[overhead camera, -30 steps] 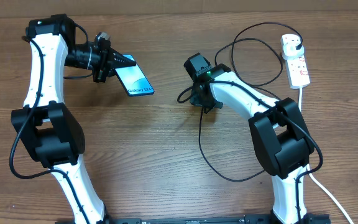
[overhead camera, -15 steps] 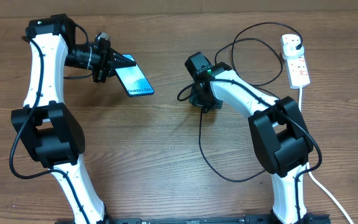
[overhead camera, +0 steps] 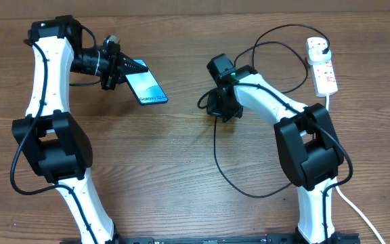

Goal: Plug charger to phone and switch on socket
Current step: 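Lift the cable end with the right gripper toward the held phone, then move the USB-C plug with the right gripper to the phone's bottom port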

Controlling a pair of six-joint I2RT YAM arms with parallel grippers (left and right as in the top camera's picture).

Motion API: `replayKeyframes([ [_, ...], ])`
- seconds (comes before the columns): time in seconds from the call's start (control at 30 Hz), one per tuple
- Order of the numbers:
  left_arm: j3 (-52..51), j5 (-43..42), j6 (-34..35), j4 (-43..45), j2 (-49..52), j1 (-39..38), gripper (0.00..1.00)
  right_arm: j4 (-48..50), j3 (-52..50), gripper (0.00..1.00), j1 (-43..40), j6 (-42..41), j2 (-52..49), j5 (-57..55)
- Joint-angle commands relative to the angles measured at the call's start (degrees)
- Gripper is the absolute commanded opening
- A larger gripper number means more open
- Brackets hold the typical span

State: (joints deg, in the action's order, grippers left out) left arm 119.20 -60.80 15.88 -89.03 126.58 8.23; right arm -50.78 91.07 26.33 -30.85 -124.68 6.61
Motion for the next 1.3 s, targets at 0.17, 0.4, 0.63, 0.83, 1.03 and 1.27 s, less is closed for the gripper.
replayKeyframes([
  [0.17, 0.83, -1.62, -2.69, 1.81, -0.31, -0.11, 0.04, 3.17, 1.05, 0.04, -3.10, 17.99, 12.79, 28.63],
  [0.4, 0.83, -8.33, -11.13, 5.31, -0.31, -0.11, 0.04, 2.34, 1.03, 0.04, -5.73, 22.47, 16.57, 50.75],
  [0.63, 0.83, -12.85, -11.37, 14.40, -0.31, 0.07, 0.04, -1.57, 0.98, 0.04, -6.10, 28.39, 16.57, 64.70],
  [0.83, 0.83, -16.63, -6.38, 22.49, -0.31, 0.04, 0.05, -3.37, 0.79, 0.04, -5.07, 29.64, 16.55, 67.49],
  [1.03, 0.83, -21.38, 0.09, 27.82, -0.31, 0.04, 0.04, -2.80, 0.76, 0.04, -4.02, 29.40, 16.06, 68.52],
  [1.27, 0.83, -21.38, 6.47, 27.80, -0.31, 0.00, 0.04, 4.83, 0.76, 0.04, -3.72, 21.92, 14.16, 70.03],
])
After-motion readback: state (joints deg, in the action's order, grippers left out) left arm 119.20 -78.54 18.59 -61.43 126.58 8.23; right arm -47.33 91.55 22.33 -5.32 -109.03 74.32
